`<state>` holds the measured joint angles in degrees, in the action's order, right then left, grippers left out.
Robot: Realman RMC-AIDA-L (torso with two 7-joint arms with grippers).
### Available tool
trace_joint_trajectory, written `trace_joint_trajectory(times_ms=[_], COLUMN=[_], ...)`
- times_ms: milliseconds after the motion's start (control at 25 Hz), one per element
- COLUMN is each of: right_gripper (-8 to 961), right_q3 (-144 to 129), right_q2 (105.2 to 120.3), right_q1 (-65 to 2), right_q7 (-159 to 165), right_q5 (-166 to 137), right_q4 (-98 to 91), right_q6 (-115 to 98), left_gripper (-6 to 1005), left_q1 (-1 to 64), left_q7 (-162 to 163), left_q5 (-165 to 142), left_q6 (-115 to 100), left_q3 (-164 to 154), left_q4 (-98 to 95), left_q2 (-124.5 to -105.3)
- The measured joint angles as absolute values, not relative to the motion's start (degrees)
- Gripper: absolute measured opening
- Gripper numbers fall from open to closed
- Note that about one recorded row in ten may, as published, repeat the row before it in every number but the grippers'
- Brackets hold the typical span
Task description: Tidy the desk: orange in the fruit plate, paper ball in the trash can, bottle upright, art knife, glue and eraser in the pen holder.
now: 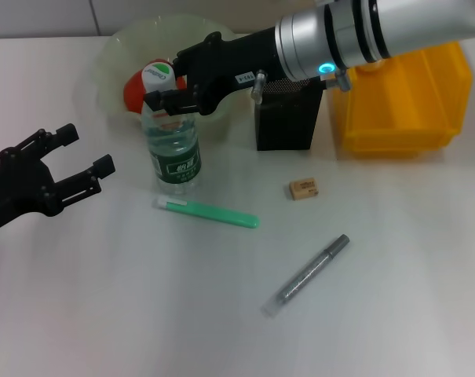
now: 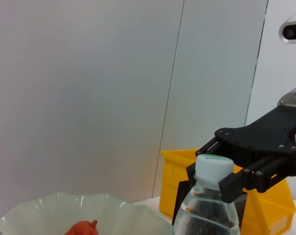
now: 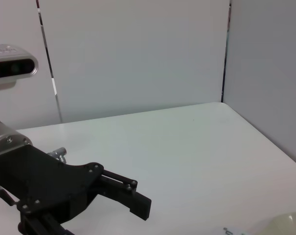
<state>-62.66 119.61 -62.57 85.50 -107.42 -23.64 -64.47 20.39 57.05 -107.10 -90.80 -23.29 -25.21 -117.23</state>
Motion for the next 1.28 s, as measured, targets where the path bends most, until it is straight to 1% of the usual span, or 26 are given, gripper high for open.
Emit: trace_joint_trajectory(times_ms=[400,640,680,760,800,920,960,1040,1120,1160,1200,1240,1280], right_gripper=[579,582,583,696,753,753,753,753,753,753,753,753,753], right_q3=[-63.36,-63.34,-63.37,-63.38,-63.30,-63.13,-62.78,-62.69,-62.62,-62.03,-62.03,-60.09,-58.44], right_q2=[119.68,119.71,119.71,119.71,119.61,119.51,119.30,119.27,119.15,118.97,118.97,118.68,118.56], right_q1=[-61.58,-59.45,-58.45,-57.14,-55.07,-54.04,-51.21,-49.95,-46.75,-43.51,-43.51,-40.59,-39.28], right_q7=[86.57,87.85,88.20,88.36,88.46,88.49,88.51,88.50,88.51,88.50,88.50,88.51,88.50], right_q5=[-107.20,-107.10,-106.37,-104.89,-102.48,-101.30,-98.06,-96.58,-93.30,-90.29,-90.29,-88.55,-88.02], right_q4=[-24.35,-27.63,-29.19,-31.16,-33.69,-34.81,-37.75,-39.04,-41.89,-44.20,-44.20,-45.54,-45.77], right_q6=[-64.30,-65.09,-65.78,-66.59,-67.63,-67.98,-69.19,-69.77,-71.31,-73.39,-73.39,-76.21,-78.07], left_gripper=[859,859,859,859,859,859,859,859,859,859,859,859,859], left_q1=[20.39,20.39,20.36,20.33,20.34,20.34,20.60,20.92,21.35,21.35,21.35,22.53,22.53], left_q7=[57.05,57.16,57.38,57.62,57.85,57.85,58.12,58.55,59.15,59.15,59.15,60.69,60.69], left_q5=[-106.92,-106.87,-106.82,-106.78,-106.77,-106.77,-106.77,-106.77,-106.77,-106.77,-106.77,-106.17,-106.17], left_q6=[-91.48,-92.30,-92.64,-92.72,-92.79,-92.79,-92.89,-93.02,-93.39,-93.39,-93.39,-96.19,-96.19], left_q3=[-23.29,-23.27,-23.23,-23.22,-23.22,-23.22,-23.24,-23.20,-23.07,-23.07,-23.07,-22.80,-22.80], left_q4=[-25.23,-25.23,-25.22,-25.23,-25.23,-25.23,-25.23,-25.22,-25.23,-25.23,-25.23,-25.25,-25.25], left_q2=[-117.08,-116.89,-116.81,-116.75,-116.69,-116.69,-116.64,-116.63,-116.63,-116.63,-116.63,-116.66,-116.66])
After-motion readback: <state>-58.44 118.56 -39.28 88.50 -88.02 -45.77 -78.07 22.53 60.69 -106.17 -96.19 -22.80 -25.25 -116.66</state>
